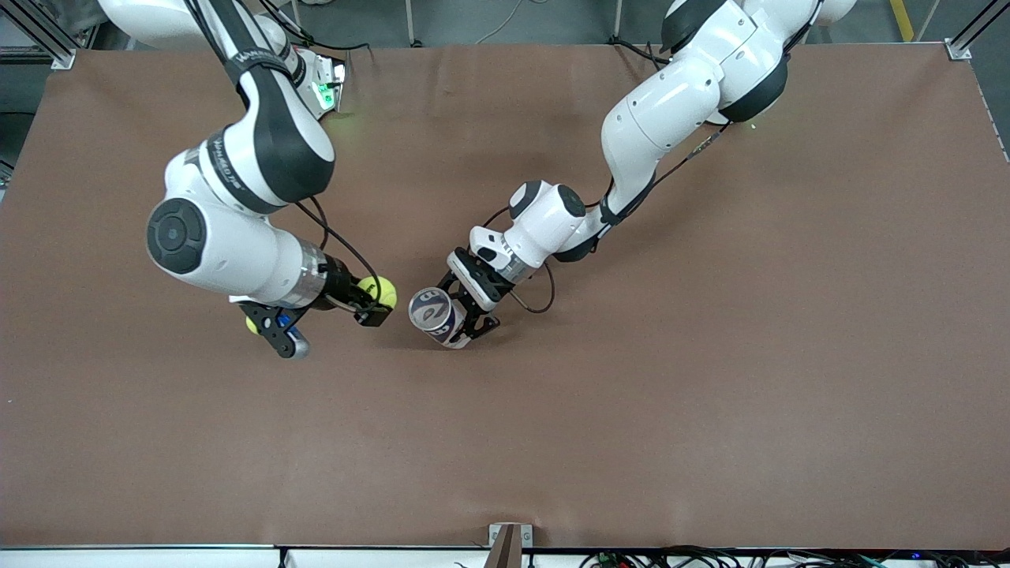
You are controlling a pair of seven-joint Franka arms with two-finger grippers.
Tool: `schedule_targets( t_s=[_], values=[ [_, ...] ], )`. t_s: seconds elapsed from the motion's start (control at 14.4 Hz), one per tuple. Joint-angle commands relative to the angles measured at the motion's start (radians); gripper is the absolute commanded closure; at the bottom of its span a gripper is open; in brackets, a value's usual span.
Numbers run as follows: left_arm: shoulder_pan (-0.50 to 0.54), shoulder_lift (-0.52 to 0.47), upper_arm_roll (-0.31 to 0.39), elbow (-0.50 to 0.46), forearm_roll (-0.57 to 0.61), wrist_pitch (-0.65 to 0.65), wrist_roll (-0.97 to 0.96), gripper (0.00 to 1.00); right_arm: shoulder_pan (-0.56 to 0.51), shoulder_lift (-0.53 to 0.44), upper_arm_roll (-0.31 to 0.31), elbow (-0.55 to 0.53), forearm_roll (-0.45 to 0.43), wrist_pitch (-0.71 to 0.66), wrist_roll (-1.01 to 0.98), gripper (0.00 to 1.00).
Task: Insert tennis ball vertically with right arm
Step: 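Move the held ball above the can opening with the right gripper, then open the right gripper to drop the ball into the can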
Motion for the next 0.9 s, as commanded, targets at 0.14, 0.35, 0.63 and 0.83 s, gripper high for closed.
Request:
schedule_targets(
  t_s=[0.14,0.35,0.63,0.83],
  values=[
    [-0.003,0.007,-0.002,0.003,-0.015,0.018,0.004,0.36,0.041,0.06,-0.014,0.03,0.004,0.066,0.057,1.0],
    [-0.003,0.007,-0.002,0.001,-0.013,0.018,0.004,0.34,0.065,0.079,-0.016,0.03,0.003,0.1,0.09,1.0],
    [-0.002,0.007,0.001,0.0,-0.009,0.016,0.004,0.34,0.093,0.094,-0.014,0.03,-0.02,0.108,0.1,1.0],
    [0.001,0.006,0.002,0.0,-0.007,0.018,0.007,0.33,0.11,0.102,-0.014,0.029,-0.022,0.108,0.121,0.99]
  ],
)
